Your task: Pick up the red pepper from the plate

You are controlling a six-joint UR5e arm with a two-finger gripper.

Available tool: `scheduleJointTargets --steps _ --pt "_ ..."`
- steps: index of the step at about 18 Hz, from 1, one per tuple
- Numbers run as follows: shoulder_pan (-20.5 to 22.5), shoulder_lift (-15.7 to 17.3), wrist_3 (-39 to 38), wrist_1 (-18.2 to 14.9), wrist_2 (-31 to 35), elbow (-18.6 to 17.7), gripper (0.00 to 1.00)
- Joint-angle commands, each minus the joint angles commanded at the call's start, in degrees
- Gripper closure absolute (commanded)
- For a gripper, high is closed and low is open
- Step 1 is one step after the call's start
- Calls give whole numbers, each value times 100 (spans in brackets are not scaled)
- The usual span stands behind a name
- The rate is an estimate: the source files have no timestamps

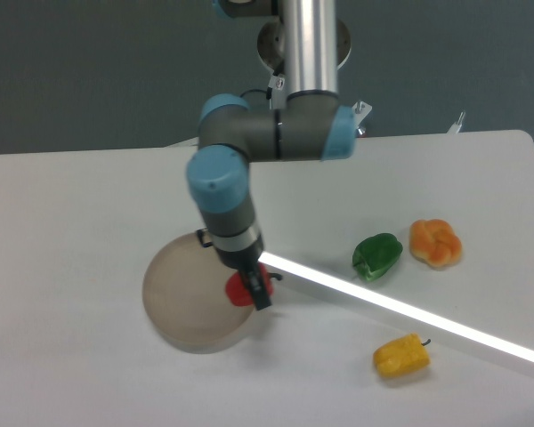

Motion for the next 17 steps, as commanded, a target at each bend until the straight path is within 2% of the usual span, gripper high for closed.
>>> scheduleJointTargets --steps 2,3,6,10,17 --pt "176 0 351 -35 -9 70 37" --pt "273 -9 510 -157 -26 149 37" --pt "457 -17 774 -202 -44 228 37" --pt "633 -26 1021 -439 -62 395 37" --pt "669 -53 1083 -439 -132 422 37"
